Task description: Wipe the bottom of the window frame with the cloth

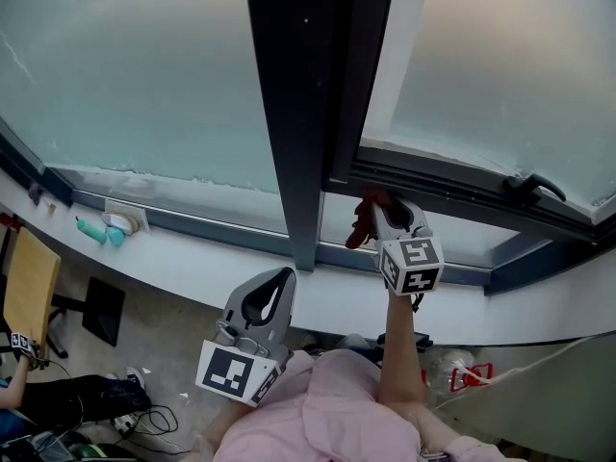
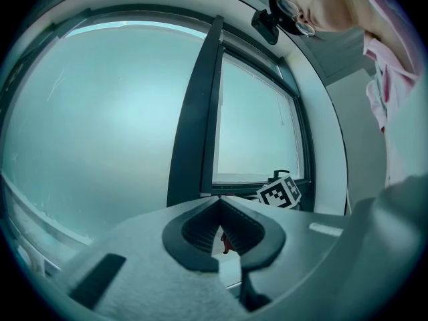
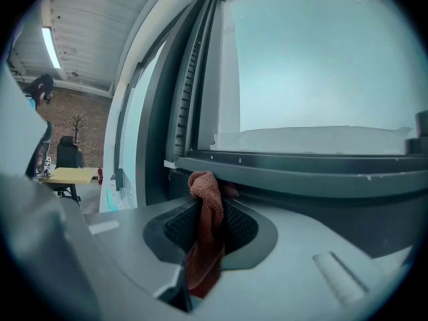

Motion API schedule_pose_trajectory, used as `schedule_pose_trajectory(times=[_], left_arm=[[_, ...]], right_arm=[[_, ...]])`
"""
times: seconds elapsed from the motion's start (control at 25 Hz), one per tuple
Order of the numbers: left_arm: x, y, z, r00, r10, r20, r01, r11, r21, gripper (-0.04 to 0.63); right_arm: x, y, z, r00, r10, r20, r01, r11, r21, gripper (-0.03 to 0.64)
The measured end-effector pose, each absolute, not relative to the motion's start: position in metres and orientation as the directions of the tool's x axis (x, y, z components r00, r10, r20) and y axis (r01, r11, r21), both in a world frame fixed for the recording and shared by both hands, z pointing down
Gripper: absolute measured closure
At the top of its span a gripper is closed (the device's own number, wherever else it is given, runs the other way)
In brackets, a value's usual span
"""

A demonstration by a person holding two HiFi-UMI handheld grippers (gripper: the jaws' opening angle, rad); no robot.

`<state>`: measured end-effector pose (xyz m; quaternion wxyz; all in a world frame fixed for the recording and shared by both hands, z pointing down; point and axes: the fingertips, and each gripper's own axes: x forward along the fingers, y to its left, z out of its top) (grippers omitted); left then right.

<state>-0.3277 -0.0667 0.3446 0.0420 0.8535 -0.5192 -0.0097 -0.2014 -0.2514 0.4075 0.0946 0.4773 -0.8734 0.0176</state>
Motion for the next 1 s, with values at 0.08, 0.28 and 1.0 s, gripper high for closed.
schedule_pose_trajectory(times=[0.08, 0.28, 1.0], left_arm=[[-0.325, -0.066, 0.345, 0.466, -0.884, 0.027, -0.882, -0.463, 0.083, 0.598], [-0.322, -0.064, 0.347, 0.475, -0.879, 0.030, -0.878, -0.471, 0.085, 0.598], [-0.319, -0.070, 0.348, 0.476, -0.879, 0.037, -0.878, -0.473, 0.077, 0.597]], right_arm=[[-0.194, -0.251, 0.408, -0.514, -0.838, 0.183, -0.844, 0.532, 0.062, 0.549], [-0.186, -0.251, 0.408, -0.505, -0.843, 0.185, -0.850, 0.523, 0.061, 0.549], [-0.162, -0.250, 0.405, -0.475, -0.864, 0.169, -0.869, 0.491, 0.068, 0.549]])
